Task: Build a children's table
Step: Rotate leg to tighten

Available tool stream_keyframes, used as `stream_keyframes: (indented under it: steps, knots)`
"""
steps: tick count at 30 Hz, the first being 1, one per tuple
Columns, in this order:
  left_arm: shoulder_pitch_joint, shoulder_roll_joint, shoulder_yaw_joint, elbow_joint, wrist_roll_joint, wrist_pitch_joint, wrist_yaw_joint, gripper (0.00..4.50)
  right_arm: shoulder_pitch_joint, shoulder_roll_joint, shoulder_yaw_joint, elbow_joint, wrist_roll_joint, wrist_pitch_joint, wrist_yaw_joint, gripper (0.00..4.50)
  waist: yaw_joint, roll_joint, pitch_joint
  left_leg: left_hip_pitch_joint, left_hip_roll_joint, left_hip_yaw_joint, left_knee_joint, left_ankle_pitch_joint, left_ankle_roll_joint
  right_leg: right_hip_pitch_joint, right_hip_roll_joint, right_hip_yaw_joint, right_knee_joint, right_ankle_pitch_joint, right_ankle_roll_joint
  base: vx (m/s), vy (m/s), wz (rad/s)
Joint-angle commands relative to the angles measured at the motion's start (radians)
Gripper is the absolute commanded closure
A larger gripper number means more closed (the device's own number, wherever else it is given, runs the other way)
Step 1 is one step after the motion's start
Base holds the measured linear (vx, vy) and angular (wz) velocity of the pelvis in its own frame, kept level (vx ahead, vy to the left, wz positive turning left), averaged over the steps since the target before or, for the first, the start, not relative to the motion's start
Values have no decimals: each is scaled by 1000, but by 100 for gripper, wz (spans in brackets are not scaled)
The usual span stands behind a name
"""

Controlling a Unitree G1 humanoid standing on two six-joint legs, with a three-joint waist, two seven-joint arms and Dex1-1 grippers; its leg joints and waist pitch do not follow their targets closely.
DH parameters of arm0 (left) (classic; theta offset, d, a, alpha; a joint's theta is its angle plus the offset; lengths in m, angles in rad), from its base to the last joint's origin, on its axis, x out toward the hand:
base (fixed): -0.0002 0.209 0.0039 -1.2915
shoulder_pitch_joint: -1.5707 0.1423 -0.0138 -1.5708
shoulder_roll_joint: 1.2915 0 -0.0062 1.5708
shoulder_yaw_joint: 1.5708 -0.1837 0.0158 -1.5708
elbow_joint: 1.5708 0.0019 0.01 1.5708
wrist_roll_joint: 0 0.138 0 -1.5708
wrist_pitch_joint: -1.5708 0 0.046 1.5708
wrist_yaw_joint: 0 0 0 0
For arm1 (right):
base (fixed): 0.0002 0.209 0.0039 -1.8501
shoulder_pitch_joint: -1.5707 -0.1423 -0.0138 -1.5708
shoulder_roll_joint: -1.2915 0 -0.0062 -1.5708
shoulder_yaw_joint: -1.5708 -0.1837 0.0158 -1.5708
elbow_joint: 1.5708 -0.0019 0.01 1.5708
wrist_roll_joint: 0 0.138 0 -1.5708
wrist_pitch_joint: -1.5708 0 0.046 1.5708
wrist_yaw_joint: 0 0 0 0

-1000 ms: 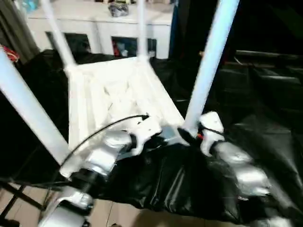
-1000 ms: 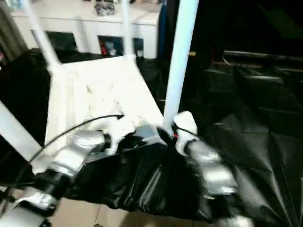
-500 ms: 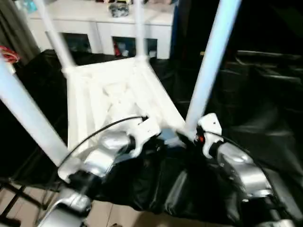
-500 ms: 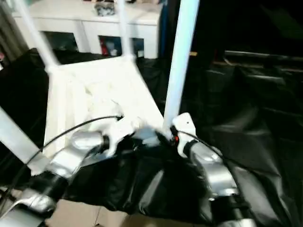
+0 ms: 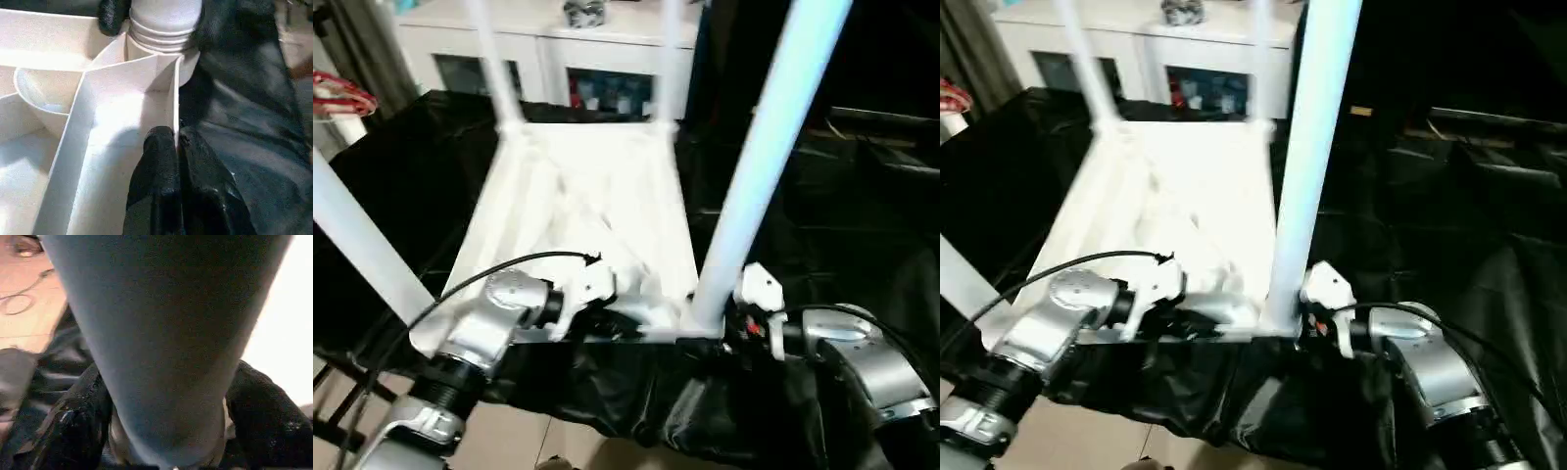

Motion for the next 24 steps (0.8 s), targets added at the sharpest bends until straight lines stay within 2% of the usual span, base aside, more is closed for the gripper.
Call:
stream_keyframes:
  steps: [1,6,13,16,17,18,21,22,23,24]
  knots:
    - [-3,1,-30,-33,-25,-21,-52,450,-10,-19,12,-10,6,-21,36,128,1,-17,-55,7,22,4,-67,-256,57,43,-38,26,-65,-263,-207,0,0,0]
    - [-7,1,-30,-27,-33,-28,-69,450,-10,-36,14,-1,9,-35,73,170,8,-19,-56,8,21,4,-65,-242,54,44,-39,27,-63,-253,-207,0,0,0]
    - [-6,-1,-28,-20,-39,-35,-64,450,1,-30,6,-12,24,-26,80,184,9,-19,-57,5,19,4,-63,-223,58,47,-37,25,-59,-218,-217,0,0,0]
    - [-9,-18,-7,-7,-40,-32,-19,450,16,-13,6,-23,32,-19,63,185,10,-18,-57,6,20,4,-63,-231,56,46,-37,26,-60,-229,-216,0,0,0]
    - [-17,-37,11,12,-31,-32,40,450,25,9,2,-21,27,-19,26,185,11,-18,-56,6,19,4,-63,-235,55,46,-37,26,-62,-235,-213,0,0,0]
    - [-24,-51,22,26,-22,-27,83,450,23,31,-4,-8,17,-16,-17,185,11,-19,-56,6,19,4,-64,-239,53,45,-38,26,-63,-244,-211,0,0,0]
    - [-37,-89,47,49,-8,-15,182,450,6,100,-24,51,-27,-27,-162,185,5,-20,-52,8,14,3,-67,-279,26,41,-41,24,-75,-350,-181,0,0,0]
    - [-38,-95,50,49,-8,-11,193,450,3,112,-28,60,-33,-24,-187,185,2,-23,-51,5,14,-1,-71,-284,14,45,-43,23,-75,-386,-163,0,0,0]
    - [-38,-115,55,47,-4,-1,230,450,-8,147,-37,89,-51,-23,-260,186,-7,-22,-49,2,12,-3,-75,-298,6,43,-41,20,-80,-425,-145,0,0,0]
    - [-37,-136,56,43,2,9,263,450,-17,181,-44,113,-70,-23,-328,186,-14,-23,-48,4,11,-5,-76,-312,0,42,-43,19,-86,-466,-128,0,0,0]
